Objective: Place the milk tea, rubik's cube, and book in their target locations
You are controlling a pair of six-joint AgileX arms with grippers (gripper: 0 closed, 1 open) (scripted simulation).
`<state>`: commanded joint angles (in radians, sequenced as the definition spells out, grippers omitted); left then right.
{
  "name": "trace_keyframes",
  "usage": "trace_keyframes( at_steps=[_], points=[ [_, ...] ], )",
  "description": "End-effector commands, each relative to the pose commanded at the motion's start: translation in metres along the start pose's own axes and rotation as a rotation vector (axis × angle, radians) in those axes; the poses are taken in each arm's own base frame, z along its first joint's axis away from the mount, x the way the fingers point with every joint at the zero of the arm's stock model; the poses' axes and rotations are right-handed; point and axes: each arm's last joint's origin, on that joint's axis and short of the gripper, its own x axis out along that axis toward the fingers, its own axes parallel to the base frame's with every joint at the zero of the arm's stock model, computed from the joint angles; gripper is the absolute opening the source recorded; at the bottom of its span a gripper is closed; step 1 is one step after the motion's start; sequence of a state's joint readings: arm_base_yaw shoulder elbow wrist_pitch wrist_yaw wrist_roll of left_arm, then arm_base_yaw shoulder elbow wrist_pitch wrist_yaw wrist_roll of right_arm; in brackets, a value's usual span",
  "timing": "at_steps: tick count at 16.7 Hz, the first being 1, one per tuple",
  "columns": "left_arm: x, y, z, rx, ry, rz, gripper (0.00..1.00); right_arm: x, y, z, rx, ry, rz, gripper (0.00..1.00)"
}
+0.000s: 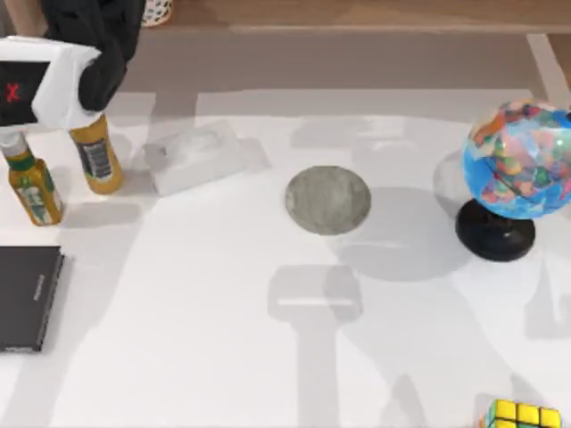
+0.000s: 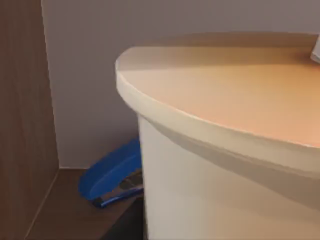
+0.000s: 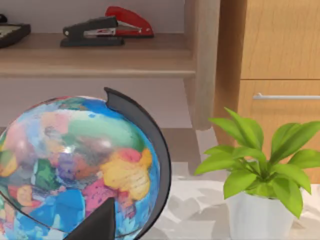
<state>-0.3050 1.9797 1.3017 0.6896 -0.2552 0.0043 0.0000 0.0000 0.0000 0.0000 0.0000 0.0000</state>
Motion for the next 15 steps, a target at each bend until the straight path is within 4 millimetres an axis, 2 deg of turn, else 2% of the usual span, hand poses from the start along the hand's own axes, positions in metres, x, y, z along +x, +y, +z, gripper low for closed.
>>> trace_keyframes(
  at_steps=[2,4,6,12,15],
  points=[
    [-0.022,0.001,-0.005,0.008,0.027,-0.002,0.0,0.0,0.0,0.0,0.0,0.0,0.0,1.0],
    [-0.041,0.002,-0.002,0.007,0.025,-0.004,0.0,0.0,0.0,0.0,0.0,0.0,0.0,1.0],
    [-0.052,0.001,0.002,0.002,0.009,-0.002,0.0,0.0,0.0,0.0,0.0,0.0,0.0,1.0],
    [-0.052,-0.001,0.004,0.002,-0.007,0.0,0.0,0.0,0.0,0.0,0.0,0.0,0.0,1.0],
    [-0.058,-0.034,0.005,-0.004,-0.046,-0.032,0.0,0.0,0.0,0.0,0.0,0.0,0.0,1.0]
  ],
)
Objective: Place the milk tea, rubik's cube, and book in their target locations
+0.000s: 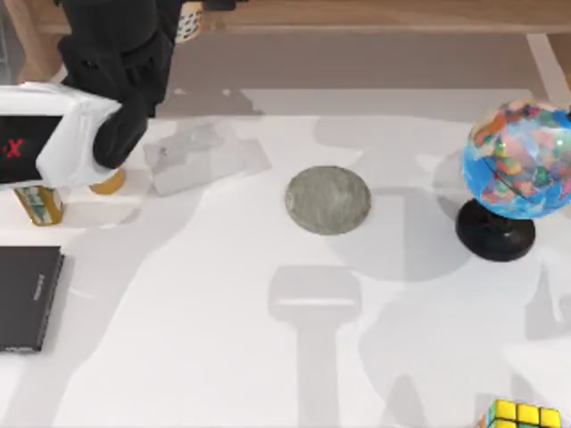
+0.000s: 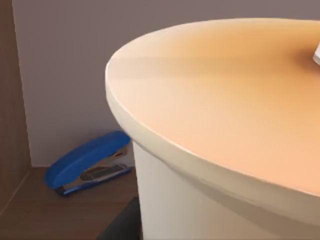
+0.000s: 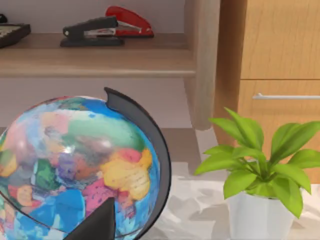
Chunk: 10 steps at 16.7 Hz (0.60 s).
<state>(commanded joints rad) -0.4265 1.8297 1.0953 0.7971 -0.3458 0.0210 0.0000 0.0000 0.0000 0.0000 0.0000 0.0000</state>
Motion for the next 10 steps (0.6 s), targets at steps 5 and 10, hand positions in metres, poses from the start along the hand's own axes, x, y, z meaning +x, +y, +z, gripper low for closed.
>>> trace_keyframes(
  at_steps=[5,10],
  points=[
    [-0.03,-0.092,-0.035,-0.002,0.035,-0.048,0.0,0.0,0.0,0.0,0.0,0.0,0.0,1.0],
    [-0.069,-0.157,-0.085,0.003,0.124,-0.011,0.0,0.0,0.0,0.0,0.0,0.0,0.0,1.0]
  ],
)
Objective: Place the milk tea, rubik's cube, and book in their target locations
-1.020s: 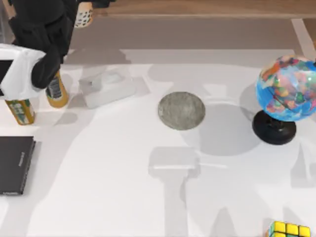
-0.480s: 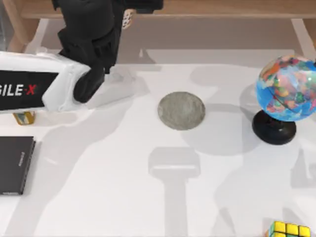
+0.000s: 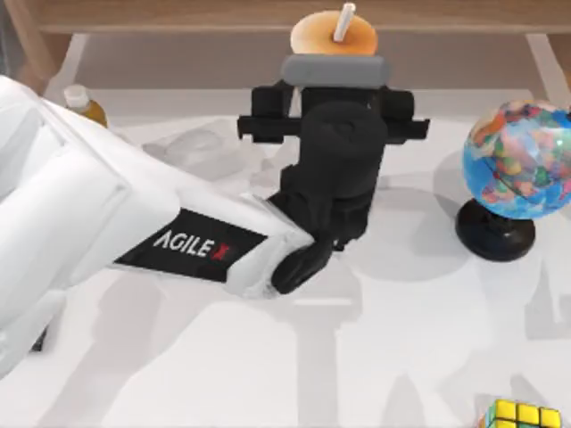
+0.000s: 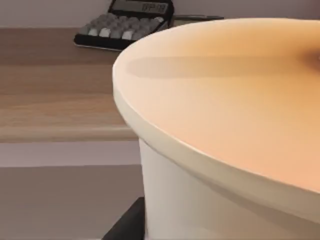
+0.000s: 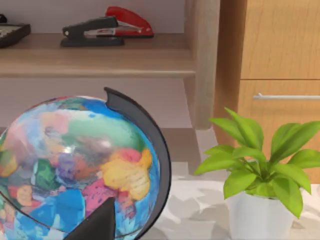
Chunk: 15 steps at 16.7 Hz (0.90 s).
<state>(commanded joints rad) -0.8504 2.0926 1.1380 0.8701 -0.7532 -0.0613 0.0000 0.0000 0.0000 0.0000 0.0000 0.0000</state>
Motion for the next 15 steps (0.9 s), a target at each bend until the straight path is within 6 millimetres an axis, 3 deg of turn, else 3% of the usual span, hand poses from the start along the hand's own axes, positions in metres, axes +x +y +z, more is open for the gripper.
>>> trace_keyframes(
  at_steps=[3,8,15],
  points=[
    [-0.005,-0.01,-0.017,0.0,0.026,0.031,0.0,0.0,0.0,0.0,0.0,0.0,0.0,1.0],
    [-0.004,-0.008,-0.019,0.004,0.029,0.034,0.0,0.0,0.0,0.0,0.0,0.0,0.0,1.0],
    [-0.003,-0.009,-0.047,0.0,0.027,0.032,0.0,0.0,0.0,0.0,0.0,0.0,0.0,1.0]
  ],
)
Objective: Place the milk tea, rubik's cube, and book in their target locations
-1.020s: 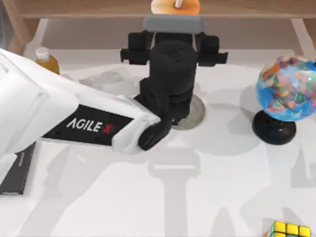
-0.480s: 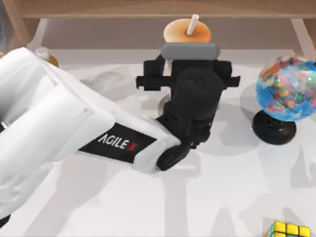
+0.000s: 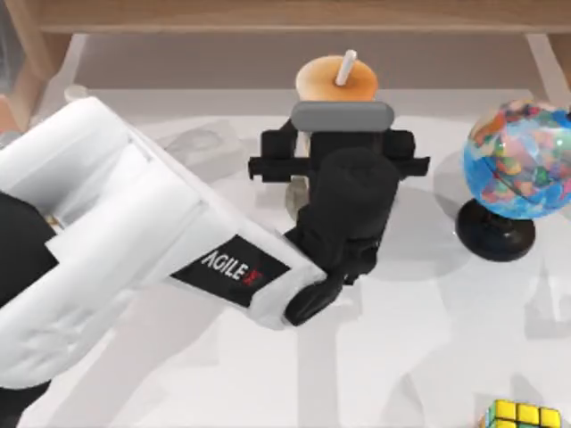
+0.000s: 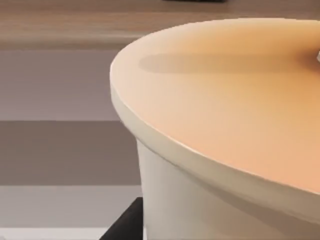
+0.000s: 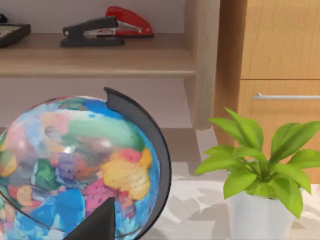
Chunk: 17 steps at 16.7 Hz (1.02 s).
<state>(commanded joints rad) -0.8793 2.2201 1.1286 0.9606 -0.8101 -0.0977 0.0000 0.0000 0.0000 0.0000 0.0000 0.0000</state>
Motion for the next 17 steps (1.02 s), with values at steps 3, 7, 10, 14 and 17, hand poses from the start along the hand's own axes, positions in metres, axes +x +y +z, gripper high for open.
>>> trace_keyframes(
  at_steps=[3,7,10,14,17],
  points=[
    [0.0,0.0,0.0,0.0,0.0,0.0,0.0,0.0,0.0,0.0,0.0,0.0,0.0,1.0],
    [0.0,0.0,0.0,0.0,0.0,0.0,0.3,0.0,0.0,0.0,0.0,0.0,0.0,1.0],
    [0.0,0.0,0.0,0.0,0.0,0.0,0.53,0.0,0.0,0.0,0.0,0.0,0.0,1.0],
    [0.0,0.0,0.0,0.0,0.0,0.0,0.83,0.0,0.0,0.0,0.0,0.0,0.0,1.0],
    [0.0,0.0,0.0,0.0,0.0,0.0,1.0,0.0,0.0,0.0,0.0,0.0,0.0,1.0]
  ],
)
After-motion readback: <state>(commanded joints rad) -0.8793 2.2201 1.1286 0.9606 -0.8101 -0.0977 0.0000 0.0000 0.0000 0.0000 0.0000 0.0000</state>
